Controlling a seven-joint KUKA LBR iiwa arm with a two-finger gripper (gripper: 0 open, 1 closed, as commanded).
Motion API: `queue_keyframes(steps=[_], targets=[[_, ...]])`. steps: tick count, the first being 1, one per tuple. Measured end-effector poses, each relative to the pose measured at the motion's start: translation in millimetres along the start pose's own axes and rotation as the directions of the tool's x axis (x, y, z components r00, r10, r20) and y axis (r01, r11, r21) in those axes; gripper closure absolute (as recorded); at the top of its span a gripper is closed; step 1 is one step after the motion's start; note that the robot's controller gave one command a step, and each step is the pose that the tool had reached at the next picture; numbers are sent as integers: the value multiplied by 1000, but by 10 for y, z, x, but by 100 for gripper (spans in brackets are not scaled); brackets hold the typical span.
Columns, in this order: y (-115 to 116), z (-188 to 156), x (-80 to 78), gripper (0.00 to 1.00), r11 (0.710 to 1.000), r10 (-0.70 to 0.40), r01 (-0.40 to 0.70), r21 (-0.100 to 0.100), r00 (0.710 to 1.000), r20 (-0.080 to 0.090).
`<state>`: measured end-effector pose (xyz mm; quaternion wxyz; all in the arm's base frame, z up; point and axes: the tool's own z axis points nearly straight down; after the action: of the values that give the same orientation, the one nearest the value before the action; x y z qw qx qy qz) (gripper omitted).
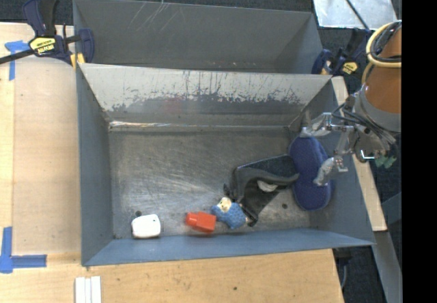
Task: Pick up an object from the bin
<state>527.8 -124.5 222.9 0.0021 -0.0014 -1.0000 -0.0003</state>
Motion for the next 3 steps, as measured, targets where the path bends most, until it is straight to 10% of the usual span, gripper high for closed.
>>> queue_keyframes(steps=[1,2,3], targets=[[214,1276,-142,0,944,-331,331,10,943,20],[151,1375,-128,0,967,-253,253,7,967,37],[154,1365,-140,100,967,-254,254,9,966,43]])
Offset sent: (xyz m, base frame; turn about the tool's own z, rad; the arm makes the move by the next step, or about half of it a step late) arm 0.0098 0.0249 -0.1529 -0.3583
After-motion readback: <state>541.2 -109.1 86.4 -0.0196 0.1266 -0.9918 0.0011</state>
